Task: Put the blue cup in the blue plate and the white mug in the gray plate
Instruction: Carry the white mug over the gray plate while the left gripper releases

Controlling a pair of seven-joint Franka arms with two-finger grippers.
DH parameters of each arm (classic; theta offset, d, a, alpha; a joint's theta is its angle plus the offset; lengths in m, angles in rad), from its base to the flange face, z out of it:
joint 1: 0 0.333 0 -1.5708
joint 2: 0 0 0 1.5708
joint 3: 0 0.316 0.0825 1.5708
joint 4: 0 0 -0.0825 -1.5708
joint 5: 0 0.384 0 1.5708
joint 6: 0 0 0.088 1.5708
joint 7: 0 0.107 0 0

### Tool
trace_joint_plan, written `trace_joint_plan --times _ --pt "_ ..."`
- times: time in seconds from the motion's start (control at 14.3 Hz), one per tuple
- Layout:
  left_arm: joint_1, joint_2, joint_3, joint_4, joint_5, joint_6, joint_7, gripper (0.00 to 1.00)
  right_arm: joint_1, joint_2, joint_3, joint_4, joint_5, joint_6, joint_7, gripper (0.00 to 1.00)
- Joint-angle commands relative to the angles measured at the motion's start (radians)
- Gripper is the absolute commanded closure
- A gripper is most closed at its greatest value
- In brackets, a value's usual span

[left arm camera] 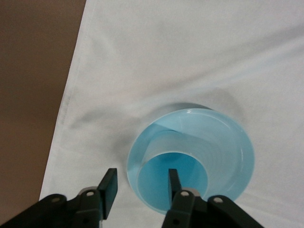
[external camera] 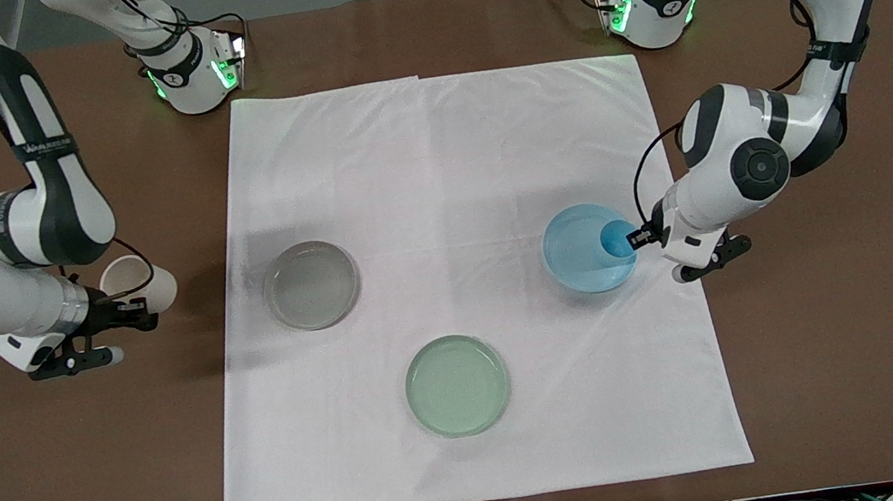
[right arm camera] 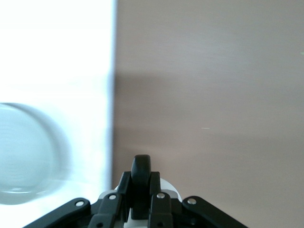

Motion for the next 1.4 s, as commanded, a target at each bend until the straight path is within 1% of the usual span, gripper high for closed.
trace_joint_plan --times 0.0,0.07,0.21,0.49,0.63,0.7,0.91,1.05,1.19,1.33 --pt "0.006 -0.024 -0.005 0.089 0.019 -0.113 -0.013 0.00 0.152 0.002 -0.006 -0.020 0.008 0.011 0.221 0.96" --pt "0.005 -0.023 -0.005 0.136 0.019 -0.159 -0.010 0.00 0.204 0.003 -0.006 -0.020 0.010 0.018 0.304 0.96" --pt "0.003 -0.021 -0.007 0.169 0.019 -0.190 -0.010 0.00 0.302 0.011 -0.008 -0.011 0.046 0.048 0.437 0.96" --pt "0.008 -0.032 -0.007 0.171 0.019 -0.192 -0.005 0.00 0.350 0.109 -0.008 0.018 0.056 0.148 0.461 0.96" --pt "0.012 -0.070 0.002 0.186 0.020 -0.207 0.014 0.00 0.347 0.146 -0.008 0.043 0.062 0.165 0.461 0.96" --pt "0.019 -0.083 0.007 0.215 0.022 -0.233 0.046 0.00 0.343 0.166 -0.008 0.061 0.063 0.163 0.461 0.96" --pt "0.101 -0.081 0.004 0.395 0.025 -0.374 0.192 0.00 0.340 0.198 -0.008 0.080 0.066 0.165 0.461 0.96" --pt "0.123 -0.083 0.007 0.491 0.026 -0.467 0.267 0.00 0.344 0.214 -0.008 0.095 0.086 0.165 0.461 0.96" --pt "0.169 -0.089 0.005 0.545 0.028 -0.541 0.286 0.00 0.347 0.230 -0.008 0.100 0.088 0.166 0.461 0.96" --pt "0.181 -0.109 0.001 0.565 0.025 -0.635 0.298 0.00 0.349 0.240 -0.008 0.100 0.088 0.166 0.461 0.95"
